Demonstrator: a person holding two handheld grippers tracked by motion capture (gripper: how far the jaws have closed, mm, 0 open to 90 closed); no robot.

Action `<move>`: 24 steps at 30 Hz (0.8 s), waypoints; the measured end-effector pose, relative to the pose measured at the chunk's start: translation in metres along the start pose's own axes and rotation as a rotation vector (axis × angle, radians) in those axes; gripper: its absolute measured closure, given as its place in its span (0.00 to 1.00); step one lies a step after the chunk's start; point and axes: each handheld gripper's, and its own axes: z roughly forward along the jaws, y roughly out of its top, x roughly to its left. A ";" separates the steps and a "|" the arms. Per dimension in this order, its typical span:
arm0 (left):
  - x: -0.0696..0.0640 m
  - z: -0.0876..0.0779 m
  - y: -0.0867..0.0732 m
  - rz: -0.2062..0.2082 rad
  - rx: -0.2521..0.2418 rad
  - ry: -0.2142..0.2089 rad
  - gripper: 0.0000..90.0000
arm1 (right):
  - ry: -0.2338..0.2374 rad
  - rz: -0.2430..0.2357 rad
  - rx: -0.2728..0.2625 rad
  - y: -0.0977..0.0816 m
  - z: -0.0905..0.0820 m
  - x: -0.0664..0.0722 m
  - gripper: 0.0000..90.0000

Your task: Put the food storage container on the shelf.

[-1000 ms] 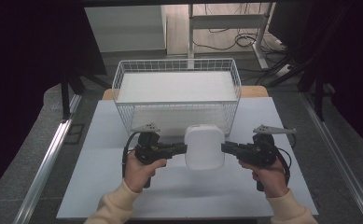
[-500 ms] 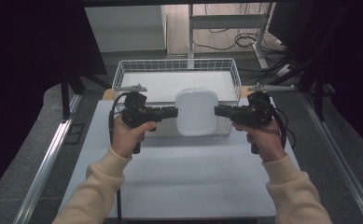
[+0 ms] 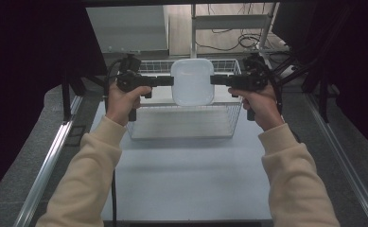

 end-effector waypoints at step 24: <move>0.091 0.038 0.021 -0.372 0.042 -0.096 0.85 | -0.020 0.282 0.170 0.035 0.067 -0.062 0.79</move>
